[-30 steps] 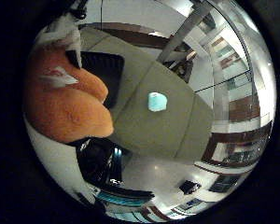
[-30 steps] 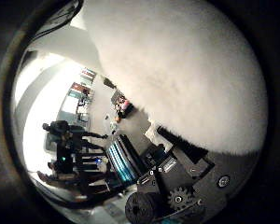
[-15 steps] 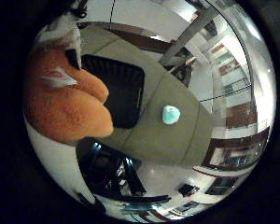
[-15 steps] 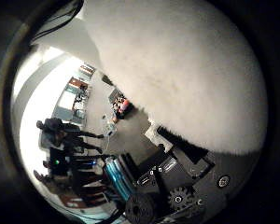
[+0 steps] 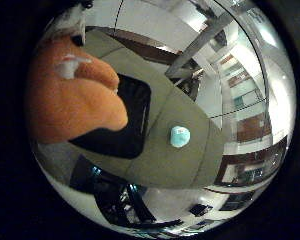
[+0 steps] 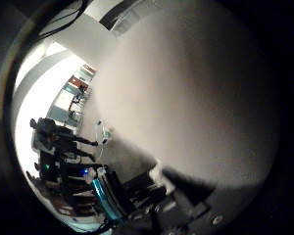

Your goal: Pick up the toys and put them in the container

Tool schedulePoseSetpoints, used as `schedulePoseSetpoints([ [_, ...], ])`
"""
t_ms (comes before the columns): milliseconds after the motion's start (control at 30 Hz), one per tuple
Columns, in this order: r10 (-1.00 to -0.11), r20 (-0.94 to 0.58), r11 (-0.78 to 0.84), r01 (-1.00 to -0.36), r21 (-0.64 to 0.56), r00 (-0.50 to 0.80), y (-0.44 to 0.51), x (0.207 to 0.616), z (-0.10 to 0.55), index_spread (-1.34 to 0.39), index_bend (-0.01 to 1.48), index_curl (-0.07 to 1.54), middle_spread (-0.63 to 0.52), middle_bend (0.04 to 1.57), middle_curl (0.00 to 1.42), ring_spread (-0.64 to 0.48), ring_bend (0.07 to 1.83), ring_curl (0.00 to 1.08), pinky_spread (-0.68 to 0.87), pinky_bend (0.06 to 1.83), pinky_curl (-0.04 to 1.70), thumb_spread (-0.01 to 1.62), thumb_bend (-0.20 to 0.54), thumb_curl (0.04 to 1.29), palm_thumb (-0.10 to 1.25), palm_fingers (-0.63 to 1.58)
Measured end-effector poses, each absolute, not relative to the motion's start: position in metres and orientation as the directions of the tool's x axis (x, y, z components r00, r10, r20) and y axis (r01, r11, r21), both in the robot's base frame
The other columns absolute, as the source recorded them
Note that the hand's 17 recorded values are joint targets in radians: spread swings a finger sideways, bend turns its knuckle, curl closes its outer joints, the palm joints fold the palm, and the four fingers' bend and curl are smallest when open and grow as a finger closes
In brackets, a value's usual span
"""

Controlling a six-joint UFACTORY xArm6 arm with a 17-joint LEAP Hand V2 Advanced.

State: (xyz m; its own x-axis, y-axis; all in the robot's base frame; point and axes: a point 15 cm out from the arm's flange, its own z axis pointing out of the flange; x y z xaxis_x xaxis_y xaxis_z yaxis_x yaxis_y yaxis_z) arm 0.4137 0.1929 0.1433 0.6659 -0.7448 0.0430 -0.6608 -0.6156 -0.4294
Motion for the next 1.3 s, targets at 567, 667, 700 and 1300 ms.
schedulePoseSetpoints([
  [567,-0.707,0.062,-0.662,-0.63,-0.406,0.704,0.202,0.414,0.13,-0.46,0.19,0.39,-0.07,0.19,0.35,0.06,0.36,0.28,0.32,0.51,0.29,1.1,-0.025,0.39,0.67,0.11],
  [667,-0.722,0.067,-0.651,-0.642,-0.405,0.689,0.188,0.42,0.131,-0.45,0.18,0.36,-0.07,0.18,0.34,0.07,0.35,0.27,0.33,0.51,0.27,1.1,-0.026,0.38,0.65,0.12],
  [700,-0.731,0.073,-0.643,-0.649,-0.407,0.678,0.178,0.425,0.133,-0.45,0.18,0.36,-0.07,0.18,0.33,0.07,0.34,0.27,0.33,0.51,0.26,1.1,-0.026,0.38,0.64,0.12],
  [1300,-0.866,0.16,-0.5,-0.798,-0.336,0.474,-0.086,0.469,0.135,-0.43,0.18,0.32,-0.04,0.19,0.31,0.09,0.32,0.26,0.31,0.53,0.16,1.11,-0.022,0.35,0.6,0.16],
])
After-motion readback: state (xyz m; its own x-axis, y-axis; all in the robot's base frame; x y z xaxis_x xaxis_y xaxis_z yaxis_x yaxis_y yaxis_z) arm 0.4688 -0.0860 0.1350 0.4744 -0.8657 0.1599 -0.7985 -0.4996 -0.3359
